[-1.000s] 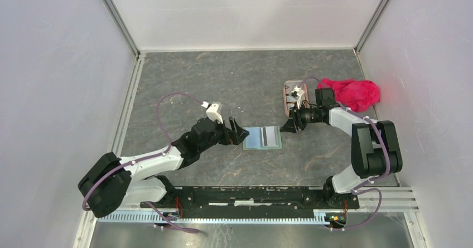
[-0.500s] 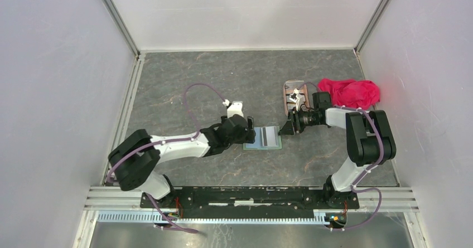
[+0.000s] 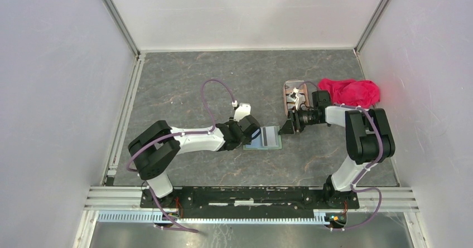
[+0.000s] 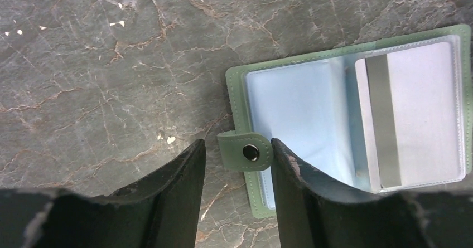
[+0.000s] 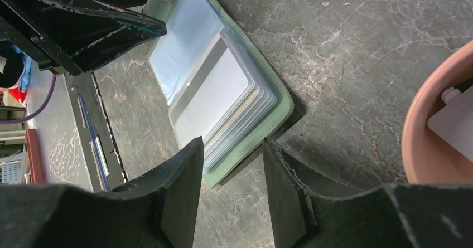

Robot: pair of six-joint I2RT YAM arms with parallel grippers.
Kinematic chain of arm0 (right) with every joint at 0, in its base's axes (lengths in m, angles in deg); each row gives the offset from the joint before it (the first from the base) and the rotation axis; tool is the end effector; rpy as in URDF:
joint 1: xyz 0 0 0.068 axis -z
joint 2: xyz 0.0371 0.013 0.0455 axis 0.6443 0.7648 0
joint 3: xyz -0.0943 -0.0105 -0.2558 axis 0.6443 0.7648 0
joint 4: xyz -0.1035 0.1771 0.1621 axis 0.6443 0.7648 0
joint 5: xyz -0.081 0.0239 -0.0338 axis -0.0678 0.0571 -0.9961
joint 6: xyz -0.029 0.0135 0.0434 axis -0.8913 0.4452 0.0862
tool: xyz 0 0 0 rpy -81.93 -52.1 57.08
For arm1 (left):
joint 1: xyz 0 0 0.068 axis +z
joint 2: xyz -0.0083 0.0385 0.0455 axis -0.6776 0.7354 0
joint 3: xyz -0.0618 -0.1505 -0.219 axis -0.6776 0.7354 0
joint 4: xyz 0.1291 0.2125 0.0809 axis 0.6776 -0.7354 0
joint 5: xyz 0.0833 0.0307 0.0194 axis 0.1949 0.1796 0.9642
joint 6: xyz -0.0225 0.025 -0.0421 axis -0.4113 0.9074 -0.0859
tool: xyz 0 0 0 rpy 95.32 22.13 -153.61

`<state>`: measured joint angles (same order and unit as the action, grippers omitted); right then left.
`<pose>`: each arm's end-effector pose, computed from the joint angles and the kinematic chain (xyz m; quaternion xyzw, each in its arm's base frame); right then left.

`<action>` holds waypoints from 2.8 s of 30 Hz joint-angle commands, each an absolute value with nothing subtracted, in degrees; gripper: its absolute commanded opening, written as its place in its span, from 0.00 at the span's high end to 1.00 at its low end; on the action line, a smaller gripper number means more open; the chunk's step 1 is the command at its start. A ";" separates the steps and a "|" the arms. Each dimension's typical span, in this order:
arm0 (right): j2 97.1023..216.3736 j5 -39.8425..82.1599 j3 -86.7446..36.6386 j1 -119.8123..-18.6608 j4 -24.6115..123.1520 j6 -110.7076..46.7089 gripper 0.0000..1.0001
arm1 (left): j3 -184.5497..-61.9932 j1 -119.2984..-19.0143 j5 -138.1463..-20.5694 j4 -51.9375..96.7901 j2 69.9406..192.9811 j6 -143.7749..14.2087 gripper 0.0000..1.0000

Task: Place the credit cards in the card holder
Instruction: Close the card holder at the center of the board.

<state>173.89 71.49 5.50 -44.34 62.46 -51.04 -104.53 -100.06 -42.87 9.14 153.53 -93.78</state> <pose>0.2862 0.0513 0.1293 -0.2185 0.8344 0.4614 0.2076 0.1932 -0.2708 0.1615 0.0634 0.9262 -0.0660 0.3658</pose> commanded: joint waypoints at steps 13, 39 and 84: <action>174.28 70.48 3.56 -44.34 63.07 -52.18 0.50 | -104.24 -100.32 -41.03 9.53 149.98 -96.16 0.74; 178.07 70.01 5.93 -44.49 56.74 -42.35 0.59 | -95.52 -99.87 -50.00 22.43 146.57 -98.51 0.98; 172.31 63.73 -4.35 -68.23 60.02 -39.60 0.93 | -76.31 -94.47 -57.99 46.75 136.75 -106.64 0.98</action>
